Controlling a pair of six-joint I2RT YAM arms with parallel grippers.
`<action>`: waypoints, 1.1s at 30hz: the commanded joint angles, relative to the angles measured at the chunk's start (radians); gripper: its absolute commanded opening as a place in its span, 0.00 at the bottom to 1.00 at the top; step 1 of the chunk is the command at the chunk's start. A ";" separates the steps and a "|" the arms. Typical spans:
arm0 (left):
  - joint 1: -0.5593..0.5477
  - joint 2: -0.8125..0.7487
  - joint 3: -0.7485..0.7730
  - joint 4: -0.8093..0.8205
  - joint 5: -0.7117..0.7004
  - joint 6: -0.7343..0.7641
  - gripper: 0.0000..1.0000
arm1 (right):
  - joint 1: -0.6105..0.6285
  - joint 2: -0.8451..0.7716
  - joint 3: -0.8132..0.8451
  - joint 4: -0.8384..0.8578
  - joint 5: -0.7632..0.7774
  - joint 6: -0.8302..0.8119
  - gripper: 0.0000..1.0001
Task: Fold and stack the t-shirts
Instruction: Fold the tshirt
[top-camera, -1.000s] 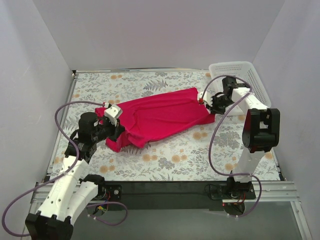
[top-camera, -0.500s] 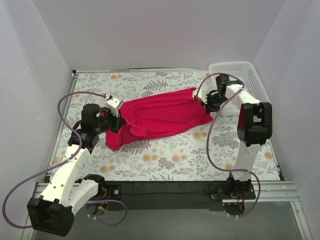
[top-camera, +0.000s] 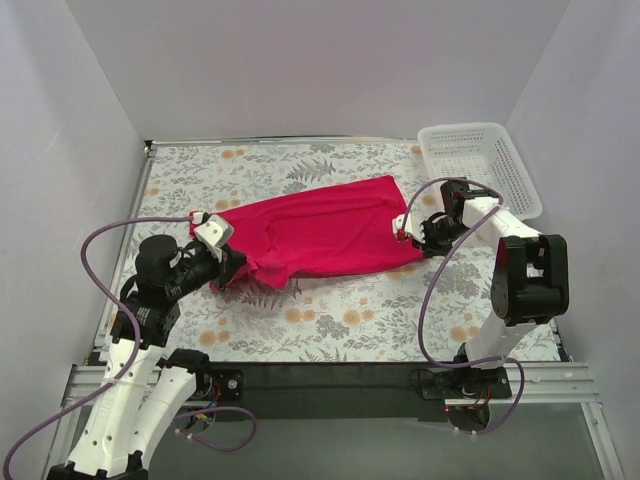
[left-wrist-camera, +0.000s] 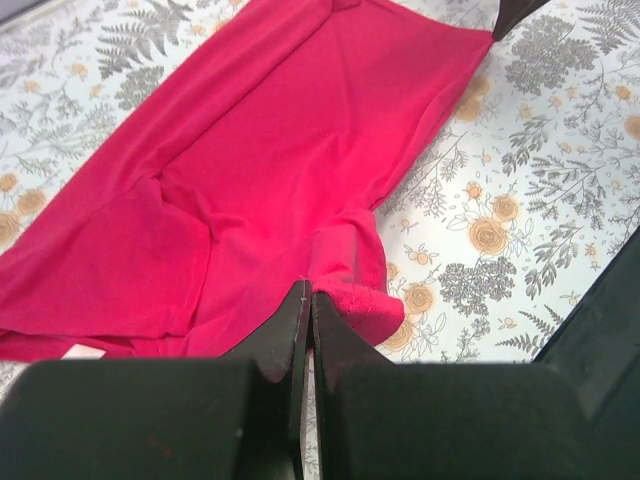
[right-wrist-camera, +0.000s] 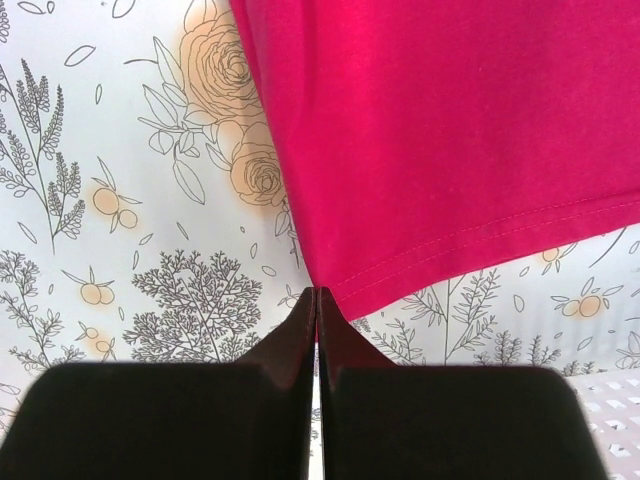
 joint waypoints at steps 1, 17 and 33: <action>0.001 0.030 0.026 -0.039 -0.026 -0.007 0.00 | -0.004 -0.051 -0.004 -0.036 -0.014 -0.062 0.01; 0.001 0.105 0.040 0.024 -0.153 -0.012 0.00 | -0.038 0.110 0.220 -0.055 -0.066 0.027 0.01; 0.001 0.289 0.060 0.191 -0.336 -0.015 0.00 | 0.032 0.333 0.491 -0.072 -0.056 0.142 0.01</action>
